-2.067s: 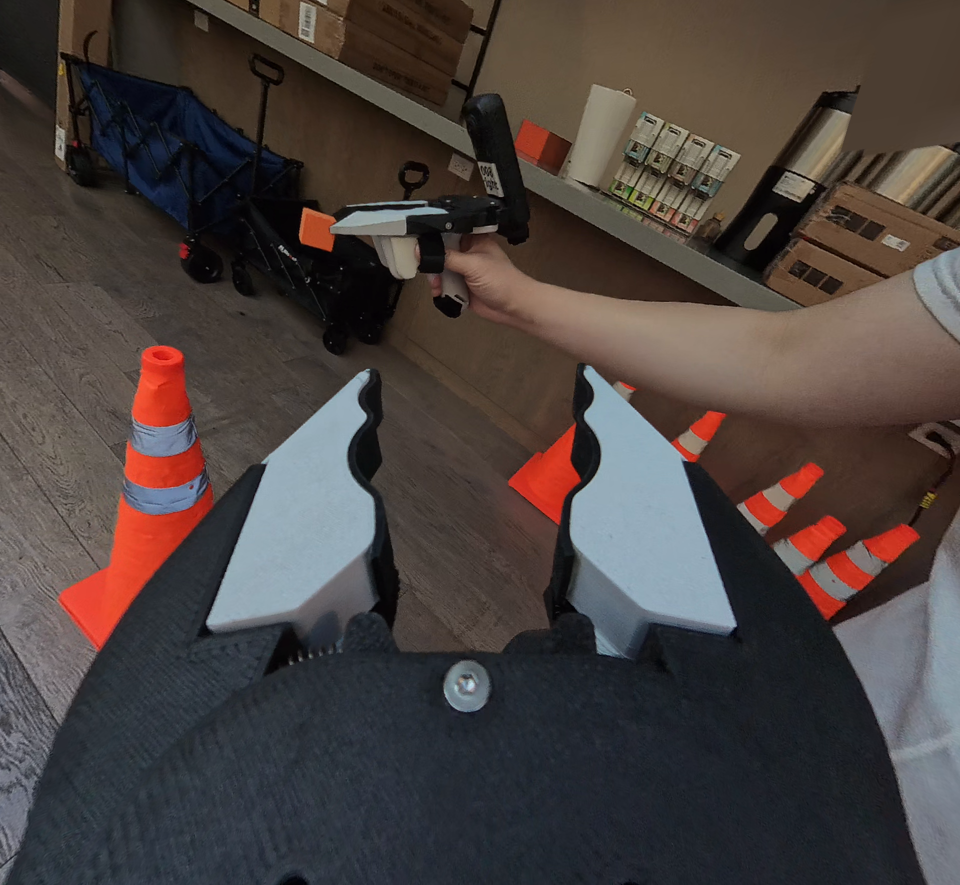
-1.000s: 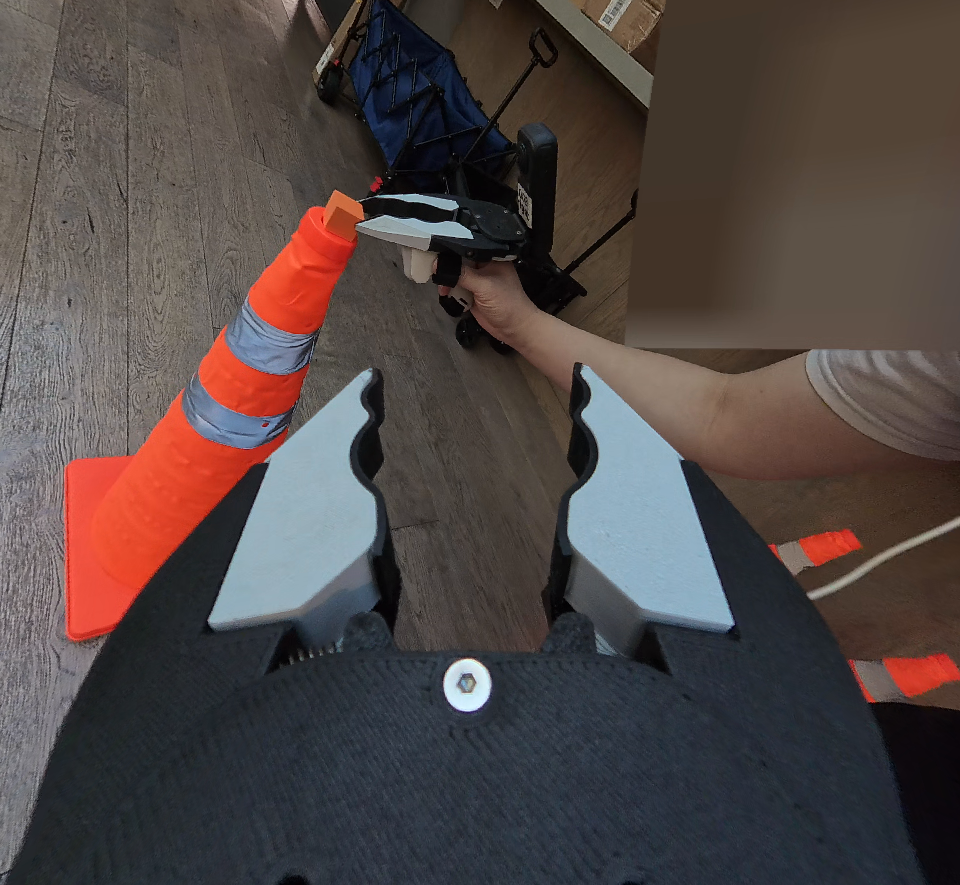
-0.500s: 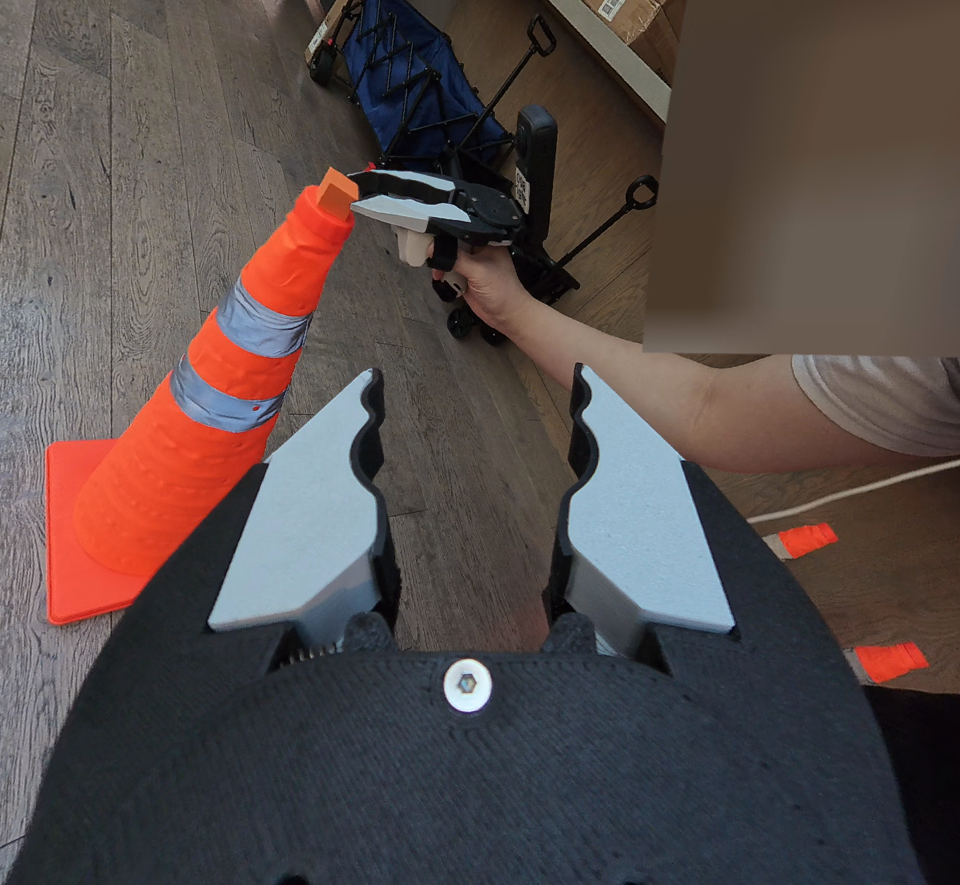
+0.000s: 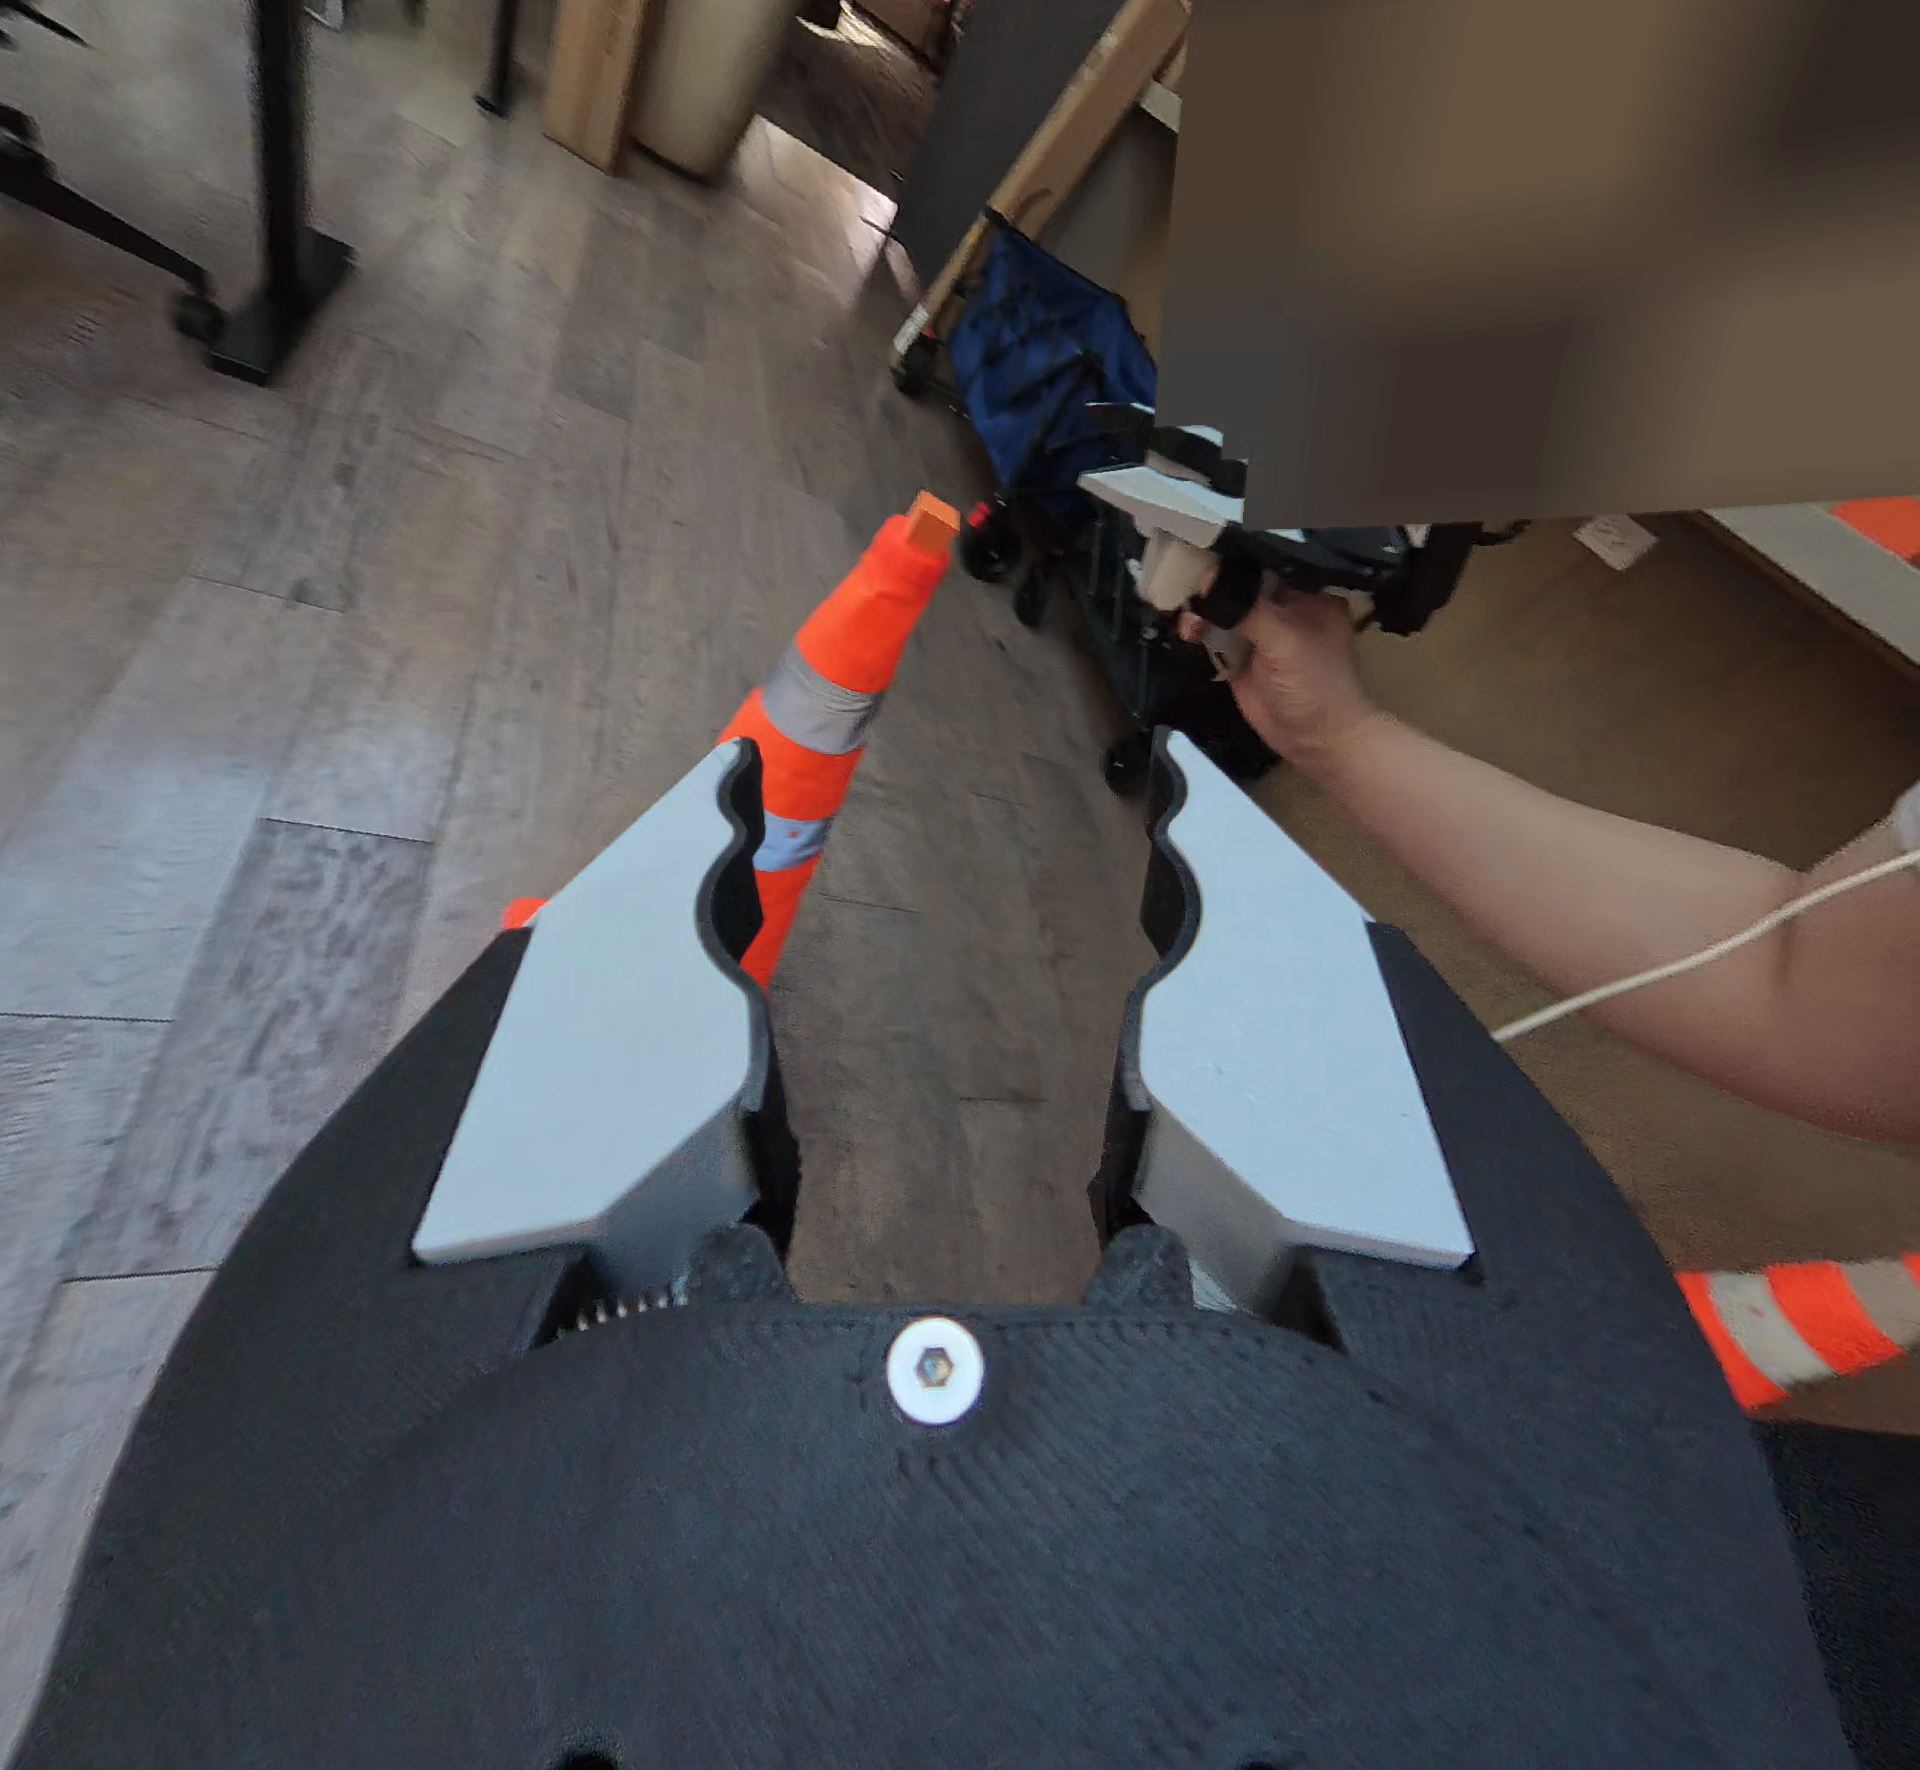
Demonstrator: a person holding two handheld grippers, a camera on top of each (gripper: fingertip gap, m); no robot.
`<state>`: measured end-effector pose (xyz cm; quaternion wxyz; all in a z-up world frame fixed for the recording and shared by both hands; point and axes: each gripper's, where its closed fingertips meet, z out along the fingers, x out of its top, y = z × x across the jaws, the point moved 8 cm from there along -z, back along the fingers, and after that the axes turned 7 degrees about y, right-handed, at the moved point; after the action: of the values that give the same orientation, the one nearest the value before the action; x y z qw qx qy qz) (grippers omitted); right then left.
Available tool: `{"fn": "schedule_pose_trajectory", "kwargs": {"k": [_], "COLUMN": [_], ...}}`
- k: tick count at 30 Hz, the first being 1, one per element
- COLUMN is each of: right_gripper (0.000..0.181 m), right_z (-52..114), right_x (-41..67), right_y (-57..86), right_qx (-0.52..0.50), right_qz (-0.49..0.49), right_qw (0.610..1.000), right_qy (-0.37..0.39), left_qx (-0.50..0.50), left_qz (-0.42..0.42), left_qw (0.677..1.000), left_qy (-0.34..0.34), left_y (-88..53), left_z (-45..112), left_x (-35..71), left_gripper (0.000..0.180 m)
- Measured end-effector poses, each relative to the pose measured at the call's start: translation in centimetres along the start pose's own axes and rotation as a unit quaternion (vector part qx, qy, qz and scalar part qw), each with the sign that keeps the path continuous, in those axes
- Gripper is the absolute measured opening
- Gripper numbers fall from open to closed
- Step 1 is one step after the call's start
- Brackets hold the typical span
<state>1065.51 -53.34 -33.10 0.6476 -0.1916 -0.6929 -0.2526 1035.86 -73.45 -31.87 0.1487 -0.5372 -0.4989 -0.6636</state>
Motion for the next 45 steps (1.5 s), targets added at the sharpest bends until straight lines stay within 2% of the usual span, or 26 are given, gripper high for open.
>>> {"fn": "schedule_pose_trajectory", "kwargs": {"k": [4, 9, 12, 14, 15, 16, 17, 18, 20, 22, 24, 27, 28, 30, 31, 33, 34, 35, 38, 43, 45], "right_gripper": [0.066, 0.06, 0.06, 0.057, 0.057, 0.055, 0.054, 0.053, 0.046, 0.047, 0.048, 0.049, 0.049, 0.05, 0.05, 0.05, 0.05, 0.05, 0.05, 0.05, 0.05], "right_z": [6.8, 18.0, 23.5, 26.6, 27.9, 29.1, 30.1, 31.2, 33.2, 35.2, 37.0, 38.6, 38.5, 38.0, 38.0, 37.9, 37.9, 38.0, 38.5, 39.1, 39.1], "right_x": [5.3, 12.7, 16.3, 18.2, 19.3, 20.3, 21.4, 22.4, 24.1, 25.6, 26.6, 26.7, 26.3, 24.7, 24.1, 23.3, 23.2, 23.0, 22.1, 21.0, 20.9], "right_y": [-11.1, -31.7, -46.0, -55.3, -59.7, -63.8, -67.6, -71.0, -77.5, -83.5, -88.8, -95.4, -97.2, -99.8, -100.5, -100.6, -100.2, -99.5, -96.3, -89.9, -87.6], "right_qx": [0.148, 0.335, 0.421, 0.47, 0.498, 0.526, 0.55, 0.569, 0.609, 0.651, 0.683, 0.745, 0.764, 0.778, 0.768, 0.756, 0.749, 0.74, 0.707, 0.636, 0.619], "right_qz": [-0.051, -0.064, -0.088, -0.087, -0.072, -0.054, -0.042, -0.036, -0.039, -0.076, -0.132, -0.187, -0.197, -0.236, -0.261, -0.273, -0.262, -0.246, -0.195, -0.134, -0.116], "right_qw": [0.988, 0.94, 0.902, 0.877, 0.862, 0.846, 0.831, 0.818, 0.786, 0.75, 0.713, 0.64, 0.614, 0.581, 0.582, 0.592, 0.606, 0.622, 0.672, 0.752, 0.769], "right_qy": [0.001, 0.012, 0.032, 0.052, 0.06, 0.068, 0.073, 0.08, 0.092, 0.089, 0.088, 0.036, 0.006, -0.042, -0.054, -0.058, -0.059, -0.067, -0.101, -0.111, -0.106], "left_qx": [0.124, 0.281, 0.392, 0.495, 0.538, 0.569, 0.587, 0.59, 0.562, 0.532, 0.489, 0.432, 0.42, 0.41, 0.406, 0.427, 0.433, 0.43, 0.442, 0.469, 0.517], "left_qz": [0.071, 0.149, 0.202, 0.251, 0.277, 0.291, 0.284, 0.262, 0.213, 0.187, 0.159, 0.113, 0.09, 0.048, 0.031, 0.014, 0.006, 0.001, 0.008, -0.032, -0.054], "left_qw": [0.985, 0.929, 0.884, 0.825, 0.791, 0.767, 0.758, 0.763, 0.794, 0.813, 0.835, 0.856, 0.861, 0.878, 0.887, 0.89, 0.894, 0.9, 0.897, 0.883, 0.854], "left_qy": [0.094, 0.19, 0.154, 0.109, 0.09, 0.06, 0.022, -0.02, -0.091, -0.147, -0.197, -0.262, -0.273, -0.244, -0.219, -0.157, -0.113, -0.075, -0.019, 0.016, 0.01], "left_y": [-2.4, -5.4, -6.9, -7.2, -7.2, -7.4, -7.9, -8.8, -11.7, -15.3, -18.3, -20.4, -20.6, -20.6, -20.3, -19.7, -19.4, -19.2, -20.8, -26.3, -28.0], "left_z": [-11.1, -30.9, -44.7, -55.2, -60.5, -65.6, -70.1, -74.1, -80.2, -84.0, -85.6, -86.4, -86.5, -86.0, -85.5, -84.3, -83.5, -82.4, -78.3, -71.7, -71.4], "left_x": [3.4, 6.9, 8.8, 10.8, 12.0, 13.2, 14.3, 15.0, 15.4, 14.6, 12.8, 9.3, 8.1, 6.3, 5.8, 5.9, 6.1, 6.4, 7.8, 12.8, 13.8], "left_gripper": [0.075, 0.073, 0.071, 0.066, 0.057, 0.049, 0.052, 0.056, 0.053, 0.063, 0.063, 0.069, 0.071, 0.069, 0.066, 0.044, 0.028, 0.027, 0.053, 0.073, 0.07]}}
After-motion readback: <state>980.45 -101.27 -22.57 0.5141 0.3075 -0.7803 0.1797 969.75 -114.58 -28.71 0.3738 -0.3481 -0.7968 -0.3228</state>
